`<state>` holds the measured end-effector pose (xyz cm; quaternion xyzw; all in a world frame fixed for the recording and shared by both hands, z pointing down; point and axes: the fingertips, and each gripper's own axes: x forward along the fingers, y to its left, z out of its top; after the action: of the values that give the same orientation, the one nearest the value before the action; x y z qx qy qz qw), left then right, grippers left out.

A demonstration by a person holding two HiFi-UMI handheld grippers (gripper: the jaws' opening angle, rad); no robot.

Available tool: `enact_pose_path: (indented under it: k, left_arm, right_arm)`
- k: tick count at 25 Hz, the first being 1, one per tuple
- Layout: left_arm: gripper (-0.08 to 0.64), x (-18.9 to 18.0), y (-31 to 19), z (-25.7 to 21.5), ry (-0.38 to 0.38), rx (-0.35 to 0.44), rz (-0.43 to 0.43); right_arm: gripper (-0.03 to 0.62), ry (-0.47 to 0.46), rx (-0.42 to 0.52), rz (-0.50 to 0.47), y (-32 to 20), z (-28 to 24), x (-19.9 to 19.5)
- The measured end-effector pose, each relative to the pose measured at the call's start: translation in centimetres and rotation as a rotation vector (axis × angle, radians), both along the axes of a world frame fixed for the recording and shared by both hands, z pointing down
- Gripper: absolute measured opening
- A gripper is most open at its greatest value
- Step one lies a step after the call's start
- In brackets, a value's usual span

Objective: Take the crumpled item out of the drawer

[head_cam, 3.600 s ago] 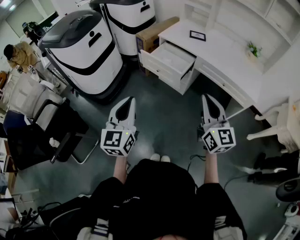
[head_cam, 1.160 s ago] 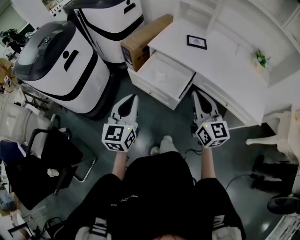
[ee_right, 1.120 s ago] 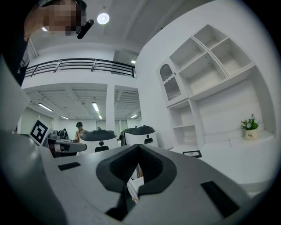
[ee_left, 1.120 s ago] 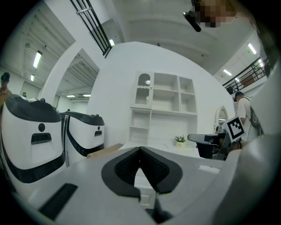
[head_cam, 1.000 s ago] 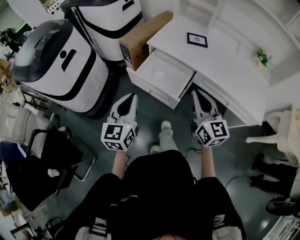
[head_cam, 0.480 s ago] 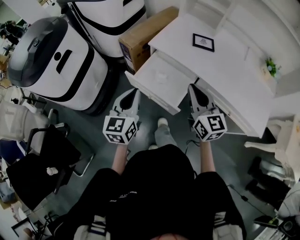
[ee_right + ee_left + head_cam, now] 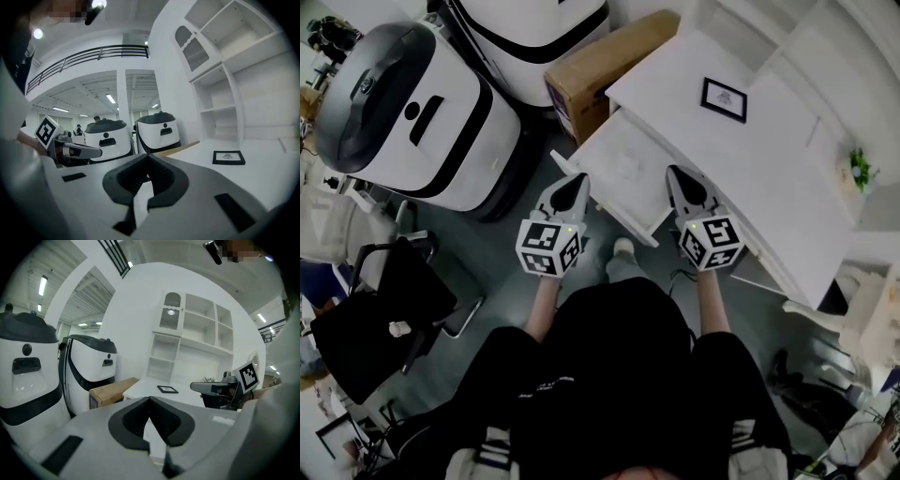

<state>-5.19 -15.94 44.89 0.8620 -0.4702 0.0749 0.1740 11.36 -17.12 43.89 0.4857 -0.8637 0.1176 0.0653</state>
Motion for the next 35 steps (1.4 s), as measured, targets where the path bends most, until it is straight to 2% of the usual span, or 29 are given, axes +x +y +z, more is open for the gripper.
enact_pose_path:
  k: [7,12,21,27,35]
  left_arm:
    - [-0.002,1.5,-2.6,3.6,0.007,-0.086,-0.014]
    - [-0.002,1.8,-3.5,6.0,-0.004,-0.146,-0.007]
    - [-0.002,2.8,-5.7,10.2,-0.019,-0.263,0.065]
    - [-0.002,3.3,-7.8,12.1,-0.018,-0.303,0.091]
    - [-0.002,4.5,-8.7,14.4,-0.021,-0.361,0.100]
  right_arm:
    - [-0.008,0.011,-0.129,-0.089,-2.8,5.4,-1.0]
    - [-0.008,0.025,-0.208,-0.114,-4.3,9.1,-1.7]
    - [-0.008,-0.009,-0.415,-0.053,-6.5,17.2,-1.7]
    - [-0.008,-0.040,-0.556,-0.001,-8.1,22.6,-1.5]
    - [0.001,0.003,-0.649,0.022,-9.3,28.6,-1.2]
